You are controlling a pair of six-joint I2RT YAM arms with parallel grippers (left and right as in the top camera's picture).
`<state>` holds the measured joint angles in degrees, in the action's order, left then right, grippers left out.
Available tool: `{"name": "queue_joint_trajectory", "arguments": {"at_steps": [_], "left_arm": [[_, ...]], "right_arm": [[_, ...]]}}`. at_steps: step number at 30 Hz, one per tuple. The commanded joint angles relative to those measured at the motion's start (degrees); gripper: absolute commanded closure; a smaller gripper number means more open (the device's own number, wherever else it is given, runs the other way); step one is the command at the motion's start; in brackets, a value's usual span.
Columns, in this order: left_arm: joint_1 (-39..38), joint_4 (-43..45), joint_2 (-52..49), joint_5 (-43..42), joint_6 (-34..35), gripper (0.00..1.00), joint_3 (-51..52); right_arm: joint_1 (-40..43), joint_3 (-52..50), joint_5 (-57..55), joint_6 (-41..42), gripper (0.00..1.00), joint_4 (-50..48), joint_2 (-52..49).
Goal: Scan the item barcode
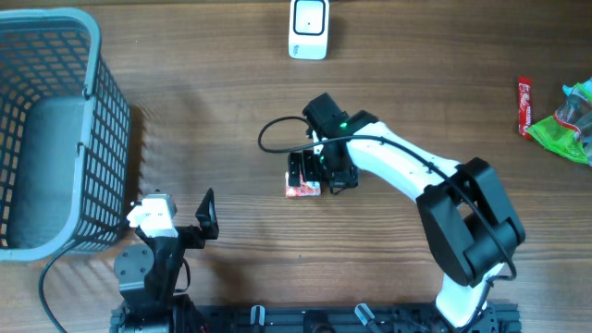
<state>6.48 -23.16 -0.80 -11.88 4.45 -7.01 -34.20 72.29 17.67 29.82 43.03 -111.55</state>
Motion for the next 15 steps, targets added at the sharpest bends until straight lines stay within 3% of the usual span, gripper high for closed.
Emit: {"name": "queue_joint_trajectory", "arguments": {"at_steps": [1, 8, 13, 15], "left_arm": [[0.0, 0.2, 0.3, -0.1, 0.5, 0.00, 0.2], [0.0, 0.2, 0.3, -0.1, 0.5, 0.00, 0.2], [0.0, 0.2, 0.3, -0.1, 0.5, 0.00, 0.2], [0.0, 0.2, 0.3, -0.1, 0.5, 0.00, 0.2]], "right_arm": [[-2.5, 1.0, -5.7, 3.7, 0.00, -0.1, -0.8], [-6.7, 1.0, -14.1, 11.9, 0.00, -2.2, -1.2], [-6.8, 3.6, -15.8, 12.0, 0.01, 0.1, -6.5], [-6.8, 4.9, -15.5, 11.5, 0.12, 1.1, -7.3]]}}
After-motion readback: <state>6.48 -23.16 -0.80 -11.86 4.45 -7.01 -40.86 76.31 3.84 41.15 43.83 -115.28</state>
